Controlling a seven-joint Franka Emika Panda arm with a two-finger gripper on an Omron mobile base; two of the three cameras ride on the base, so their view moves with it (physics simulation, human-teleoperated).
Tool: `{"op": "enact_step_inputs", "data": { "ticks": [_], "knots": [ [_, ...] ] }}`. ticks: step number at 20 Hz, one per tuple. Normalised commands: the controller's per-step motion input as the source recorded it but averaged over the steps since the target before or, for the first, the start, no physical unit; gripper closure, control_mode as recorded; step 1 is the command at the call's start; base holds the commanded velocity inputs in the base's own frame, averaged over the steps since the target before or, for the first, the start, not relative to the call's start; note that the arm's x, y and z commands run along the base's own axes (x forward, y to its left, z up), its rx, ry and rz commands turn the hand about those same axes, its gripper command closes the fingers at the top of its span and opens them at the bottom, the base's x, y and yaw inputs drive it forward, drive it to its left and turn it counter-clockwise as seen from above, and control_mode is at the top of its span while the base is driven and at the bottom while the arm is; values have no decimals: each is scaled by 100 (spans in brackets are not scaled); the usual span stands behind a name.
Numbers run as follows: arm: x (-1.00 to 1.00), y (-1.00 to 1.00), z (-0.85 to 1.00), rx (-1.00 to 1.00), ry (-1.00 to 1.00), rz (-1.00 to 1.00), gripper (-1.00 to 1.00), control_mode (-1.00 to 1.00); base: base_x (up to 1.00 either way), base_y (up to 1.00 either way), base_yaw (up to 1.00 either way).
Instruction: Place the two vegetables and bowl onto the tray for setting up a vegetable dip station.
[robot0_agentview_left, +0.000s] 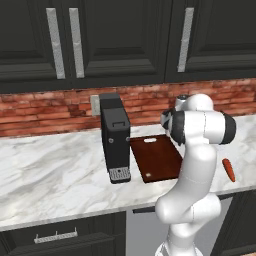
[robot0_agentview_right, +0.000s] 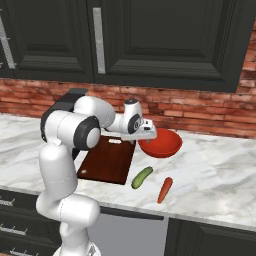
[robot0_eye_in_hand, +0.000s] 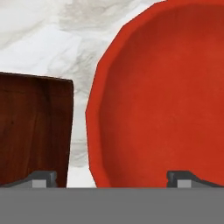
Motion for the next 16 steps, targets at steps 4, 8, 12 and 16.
{"op": "enact_step_inputs", "data": {
  "ticks": [4, 8, 12, 16],
  "knots": [
    [0, -3, -10, 1, 1, 0, 100, -100, 0, 0, 0],
    [2, 0, -5, 1, 0, 0, 100, -100, 0, 0, 0],
    [5, 0, 0, 0, 0, 1, 100, -100, 0, 0, 0],
    [6, 0, 0, 0, 0, 1, 100, -100, 0, 0, 0]
  ]
}}
